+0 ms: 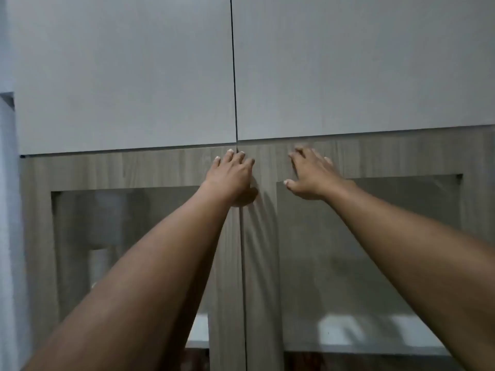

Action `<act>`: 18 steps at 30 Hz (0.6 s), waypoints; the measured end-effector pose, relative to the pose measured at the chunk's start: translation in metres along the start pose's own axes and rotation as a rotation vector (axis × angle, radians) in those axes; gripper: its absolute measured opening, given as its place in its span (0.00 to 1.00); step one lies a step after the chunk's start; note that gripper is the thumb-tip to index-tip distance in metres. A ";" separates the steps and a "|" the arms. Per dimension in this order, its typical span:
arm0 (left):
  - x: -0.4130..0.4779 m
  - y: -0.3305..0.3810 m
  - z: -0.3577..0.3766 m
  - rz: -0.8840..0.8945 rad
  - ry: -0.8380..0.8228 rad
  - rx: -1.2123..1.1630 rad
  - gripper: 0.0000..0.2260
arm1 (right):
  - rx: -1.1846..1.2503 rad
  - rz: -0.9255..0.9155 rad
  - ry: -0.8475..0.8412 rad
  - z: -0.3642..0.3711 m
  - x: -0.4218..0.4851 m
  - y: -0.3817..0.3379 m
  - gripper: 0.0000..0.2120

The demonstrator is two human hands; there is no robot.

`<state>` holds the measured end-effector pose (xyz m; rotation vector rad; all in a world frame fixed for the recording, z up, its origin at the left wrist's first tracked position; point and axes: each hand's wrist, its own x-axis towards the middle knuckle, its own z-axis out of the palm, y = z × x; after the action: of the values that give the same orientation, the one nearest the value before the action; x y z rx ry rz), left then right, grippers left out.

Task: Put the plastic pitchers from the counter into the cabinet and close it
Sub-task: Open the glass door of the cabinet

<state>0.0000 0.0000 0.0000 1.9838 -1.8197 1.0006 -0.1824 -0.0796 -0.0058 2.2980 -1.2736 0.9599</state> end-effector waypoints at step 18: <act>-0.002 0.016 -0.017 -0.050 0.310 -0.097 0.28 | -0.005 0.012 0.285 -0.019 0.002 -0.021 0.24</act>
<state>-0.0200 0.0092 0.0073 1.6999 -1.6120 1.1117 -0.1711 -0.0585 0.0100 2.0596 -1.1675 1.2346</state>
